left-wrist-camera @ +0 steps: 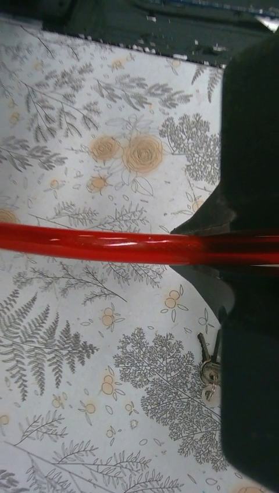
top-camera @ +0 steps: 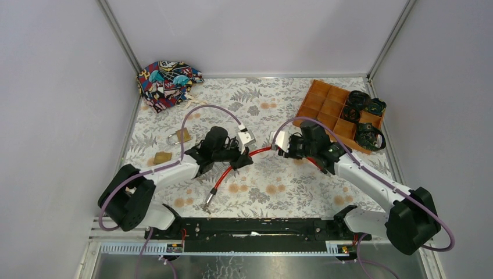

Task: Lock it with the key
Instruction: Pick up the lock from the center of the board.

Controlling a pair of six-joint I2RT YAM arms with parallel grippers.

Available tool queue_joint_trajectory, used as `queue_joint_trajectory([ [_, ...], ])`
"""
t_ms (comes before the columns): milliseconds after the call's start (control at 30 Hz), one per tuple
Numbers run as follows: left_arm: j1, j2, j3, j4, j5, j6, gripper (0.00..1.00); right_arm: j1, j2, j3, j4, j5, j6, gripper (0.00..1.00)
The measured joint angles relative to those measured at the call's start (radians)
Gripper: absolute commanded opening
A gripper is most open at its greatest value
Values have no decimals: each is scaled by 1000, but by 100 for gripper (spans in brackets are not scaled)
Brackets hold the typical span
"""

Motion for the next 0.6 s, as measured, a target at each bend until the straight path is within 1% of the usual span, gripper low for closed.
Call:
queue_joint_trajectory([
  [33, 0, -14, 8, -23, 2, -5, 0, 2, -4, 0, -2, 5, 26, 68],
  [67, 0, -32, 23, -57, 4, -9, 0, 2, -10, 2, -4, 11, 54, 77],
  [100, 0, -48, 35, -79, 7, -13, 0, 2, -21, 8, -16, 16, 83, 83],
  [133, 0, -68, 55, -111, 10, -14, 0, 2, -34, 21, -33, 20, 115, 92],
  [167, 0, -91, 76, -138, 14, -16, 0, 1, -43, 32, -48, 22, 144, 98],
  [267, 0, -179, 119, -195, 40, -16, 0, -11, -80, 89, -111, 14, 238, 100],
  [367, 2, -271, 146, -251, 83, -16, 0, -58, -119, 159, -186, -16, 330, 99],
  [467, 6, -327, 164, -291, 116, -25, 0, -121, -163, 216, -254, -62, 411, 94],
  [533, 11, -351, 180, -307, 130, -42, 0, -139, -200, 229, -281, -83, 446, 92],
  [600, 15, -372, 197, -314, 140, -62, 0, -149, -240, 230, -300, -102, 483, 87],
])
